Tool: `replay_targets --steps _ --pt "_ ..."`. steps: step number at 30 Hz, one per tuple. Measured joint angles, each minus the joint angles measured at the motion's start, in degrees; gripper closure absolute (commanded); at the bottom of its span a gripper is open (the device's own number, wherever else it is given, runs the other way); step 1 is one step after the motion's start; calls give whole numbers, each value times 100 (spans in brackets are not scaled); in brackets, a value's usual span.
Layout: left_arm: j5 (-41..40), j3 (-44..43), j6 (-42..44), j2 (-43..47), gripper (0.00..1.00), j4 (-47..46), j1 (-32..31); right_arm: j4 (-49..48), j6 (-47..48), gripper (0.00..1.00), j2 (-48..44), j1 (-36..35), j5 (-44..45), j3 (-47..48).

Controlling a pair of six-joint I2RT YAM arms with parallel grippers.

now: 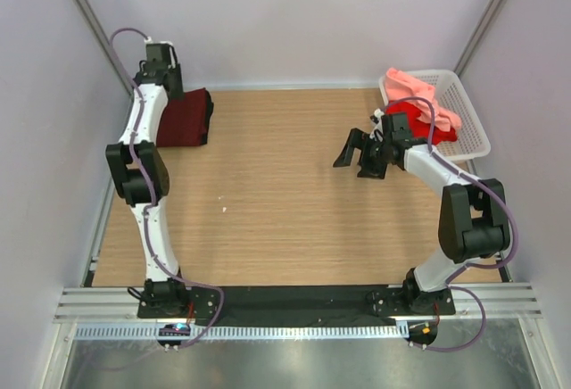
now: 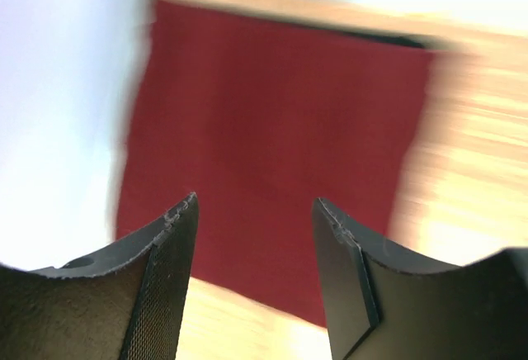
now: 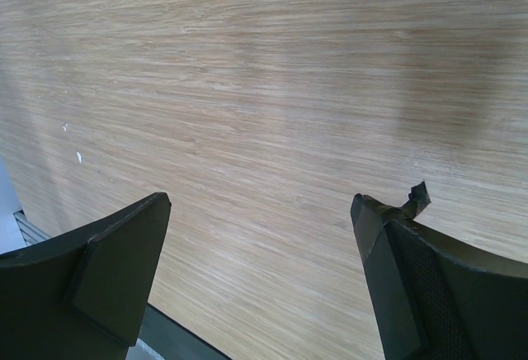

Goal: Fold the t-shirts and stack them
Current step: Neatly place the folded tshirt to the corner

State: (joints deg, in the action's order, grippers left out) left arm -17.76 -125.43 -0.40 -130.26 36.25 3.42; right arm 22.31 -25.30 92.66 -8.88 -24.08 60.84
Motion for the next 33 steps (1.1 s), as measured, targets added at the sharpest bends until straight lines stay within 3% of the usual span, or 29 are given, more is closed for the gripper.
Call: replay_targets --steps 2,7,11,15,17,19,22,28,33 --pt "575 334 -372 584 41 35 -166 48 11 0 -26 0 33 2" --pt "2142 2155 -1202 2699 41 -409 -758 382 15 0 -461 -17 140 48" --pt "2846 3211 -1572 3847 41 -708 -1346 756 9 0 -955 -136 214 424" --pt "3230 4129 -1814 4605 40 -767 -1978 994 -61 0 -1711 -216 378 704" --pt "3445 4419 -1930 4859 29 -774 -2282 1086 -127 0 -2155 -225 496 787" --pt "3679 4658 -2063 5121 26 -772 -2479 1134 -186 0 -2653 -225 638 839" --pt "3934 4942 -2188 5591 1 -798 -2555 1322 -201 0 -3257 -225 868 839" --pt "4135 5578 -2328 6658 0 -999 -2546 1663 -251 0 -4061 -225 1178 533" --pt "4293 6113 -2326 6972 0 -984 -2546 1788 -339 0 -4581 -225 1272 118"
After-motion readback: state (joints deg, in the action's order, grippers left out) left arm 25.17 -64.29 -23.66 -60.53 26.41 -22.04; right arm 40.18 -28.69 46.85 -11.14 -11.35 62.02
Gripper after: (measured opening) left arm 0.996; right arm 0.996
